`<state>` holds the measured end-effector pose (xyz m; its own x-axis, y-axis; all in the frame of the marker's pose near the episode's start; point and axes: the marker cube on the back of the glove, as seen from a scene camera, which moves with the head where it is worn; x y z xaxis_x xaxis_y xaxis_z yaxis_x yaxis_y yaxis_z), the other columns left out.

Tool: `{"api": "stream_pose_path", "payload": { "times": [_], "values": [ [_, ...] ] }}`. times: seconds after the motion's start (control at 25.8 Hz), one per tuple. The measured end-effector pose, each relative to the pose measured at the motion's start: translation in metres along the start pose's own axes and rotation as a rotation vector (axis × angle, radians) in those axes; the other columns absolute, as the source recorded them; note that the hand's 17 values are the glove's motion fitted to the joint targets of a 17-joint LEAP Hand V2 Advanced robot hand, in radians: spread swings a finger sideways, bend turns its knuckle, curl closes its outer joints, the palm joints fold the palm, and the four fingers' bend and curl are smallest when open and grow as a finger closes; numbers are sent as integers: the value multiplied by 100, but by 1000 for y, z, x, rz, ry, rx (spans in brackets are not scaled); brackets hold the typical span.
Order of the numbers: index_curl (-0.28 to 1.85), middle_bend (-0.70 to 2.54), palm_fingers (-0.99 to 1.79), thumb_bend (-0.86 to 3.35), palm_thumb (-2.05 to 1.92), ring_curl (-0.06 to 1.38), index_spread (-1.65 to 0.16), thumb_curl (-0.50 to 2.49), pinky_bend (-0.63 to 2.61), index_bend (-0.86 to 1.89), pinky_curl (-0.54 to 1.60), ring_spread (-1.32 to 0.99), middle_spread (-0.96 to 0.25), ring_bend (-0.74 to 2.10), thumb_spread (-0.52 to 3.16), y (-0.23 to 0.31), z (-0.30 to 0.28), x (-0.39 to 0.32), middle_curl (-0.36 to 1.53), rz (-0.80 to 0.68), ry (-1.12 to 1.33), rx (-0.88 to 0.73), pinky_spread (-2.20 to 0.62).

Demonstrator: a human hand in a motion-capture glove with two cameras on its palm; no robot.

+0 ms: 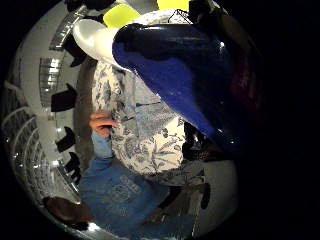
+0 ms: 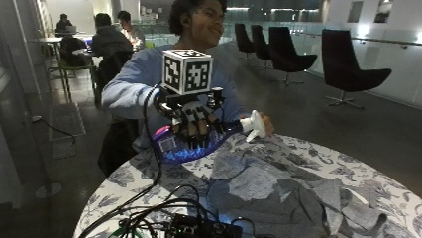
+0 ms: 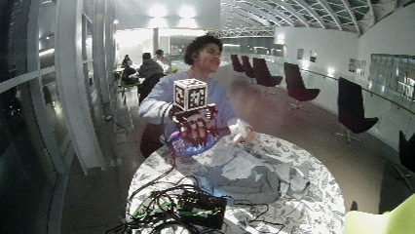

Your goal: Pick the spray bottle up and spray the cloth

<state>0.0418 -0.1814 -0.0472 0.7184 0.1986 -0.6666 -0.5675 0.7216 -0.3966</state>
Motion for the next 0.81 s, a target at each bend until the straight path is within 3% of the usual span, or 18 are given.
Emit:
{"api": "stream_pose_path", "payload": {
  "times": [0.31, 0.54, 0.81],
  "values": [
    [3, 41, 96, -3, 94, 39, -38, 43, 62, 1, 41, -8, -10, 65, 83, -14, -5, -32, 43, -37, 9, 19, -13],
    [3, 41, 97, -3, 94, 39, -39, 43, 62, 1, 41, -8, -10, 65, 83, -30, -7, -92, 43, -149, -50, 62, -13],
    [3, 40, 94, -3, 93, 39, -37, 43, 59, 3, 40, -7, -10, 65, 84, -44, -4, -200, 43, -295, -597, 264, -11]
  ]
}}
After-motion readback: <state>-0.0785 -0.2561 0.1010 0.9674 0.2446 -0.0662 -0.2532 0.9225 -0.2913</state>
